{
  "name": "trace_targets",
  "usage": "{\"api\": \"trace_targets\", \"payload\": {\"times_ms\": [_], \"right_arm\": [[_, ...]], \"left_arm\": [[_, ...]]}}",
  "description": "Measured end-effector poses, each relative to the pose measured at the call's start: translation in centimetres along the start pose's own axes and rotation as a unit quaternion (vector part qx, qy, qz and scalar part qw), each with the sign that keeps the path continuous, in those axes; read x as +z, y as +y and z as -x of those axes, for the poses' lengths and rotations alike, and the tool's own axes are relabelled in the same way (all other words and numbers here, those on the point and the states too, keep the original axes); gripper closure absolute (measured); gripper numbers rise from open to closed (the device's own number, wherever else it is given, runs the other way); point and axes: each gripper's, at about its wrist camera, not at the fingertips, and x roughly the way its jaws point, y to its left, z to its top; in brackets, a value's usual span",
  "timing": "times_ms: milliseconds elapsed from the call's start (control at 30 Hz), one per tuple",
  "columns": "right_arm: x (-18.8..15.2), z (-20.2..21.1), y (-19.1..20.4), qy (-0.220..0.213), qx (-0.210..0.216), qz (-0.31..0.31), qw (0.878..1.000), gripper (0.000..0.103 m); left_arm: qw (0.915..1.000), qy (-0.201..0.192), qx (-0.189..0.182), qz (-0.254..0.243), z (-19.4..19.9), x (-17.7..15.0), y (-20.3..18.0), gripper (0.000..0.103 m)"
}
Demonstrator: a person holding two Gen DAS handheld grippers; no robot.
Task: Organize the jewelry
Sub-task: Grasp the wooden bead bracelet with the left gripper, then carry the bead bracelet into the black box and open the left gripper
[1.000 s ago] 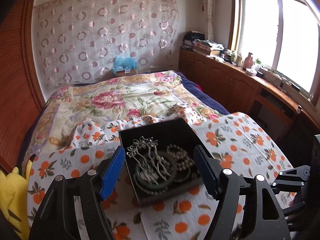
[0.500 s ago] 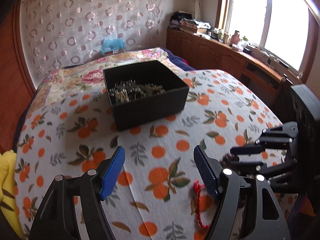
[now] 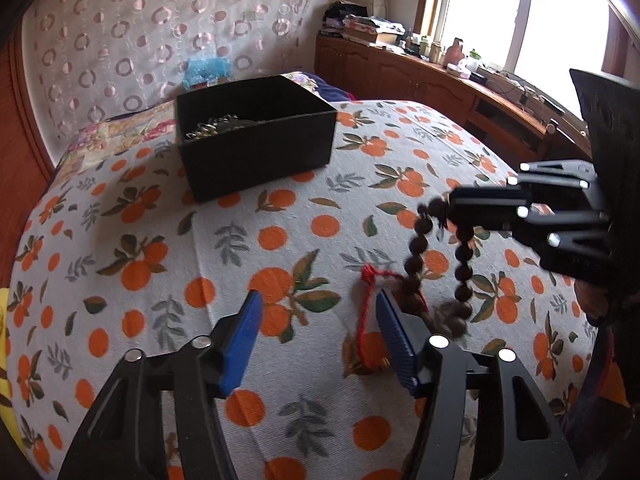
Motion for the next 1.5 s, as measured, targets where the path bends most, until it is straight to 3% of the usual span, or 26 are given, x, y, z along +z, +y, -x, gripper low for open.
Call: {"api": "trace_targets", "payload": {"times_ms": [100,233,433,467,667,867,1200,1500], "right_arm": [[0.5,0.8,-0.4,-0.013,-0.003,-0.001,1.0,0.088],[1.1,1.4,-1.0,-0.026,-0.005,-0.001,1.0,0.088],[1.3,2.1,-1.9,-0.043,-0.014,-0.008,0.999,0.088],[1.4,2.2,-2.0,-0.045,-0.015,-0.009,0.999,0.088],[2.3,2.8,-2.8,-0.057,-0.018,-0.009,0.998,0.088],[4.6,2.5,-3.0,-0.071,-0.019,0.005,0.997,0.088],[11.0,1.2,-4.2,-0.109,-0.003,0.009,0.994,0.088],[15.4,-0.7,-4.4,-0.125,-0.015,0.023,0.992,0.088]], "left_arm": [[1.0,0.006,-0.005,0.0,-0.7,0.1,-0.6,0.06],[0.9998,0.011,-0.008,-0.013,-1.7,0.8,-1.5,0.062],[0.9991,0.016,0.011,-0.038,-2.8,1.5,-2.3,0.087],[0.9989,0.016,0.014,-0.042,-2.8,1.5,-2.4,0.101],[0.9998,-0.005,0.011,-0.019,-1.8,2.6,-0.9,0.102],[0.9981,-0.054,0.03,-0.007,1.0,5.6,1.0,0.102],[0.9912,-0.11,0.072,0.011,3.1,11.1,4.4,0.102],[0.9877,-0.127,0.084,0.036,2.4,13.6,6.4,0.102]]}}
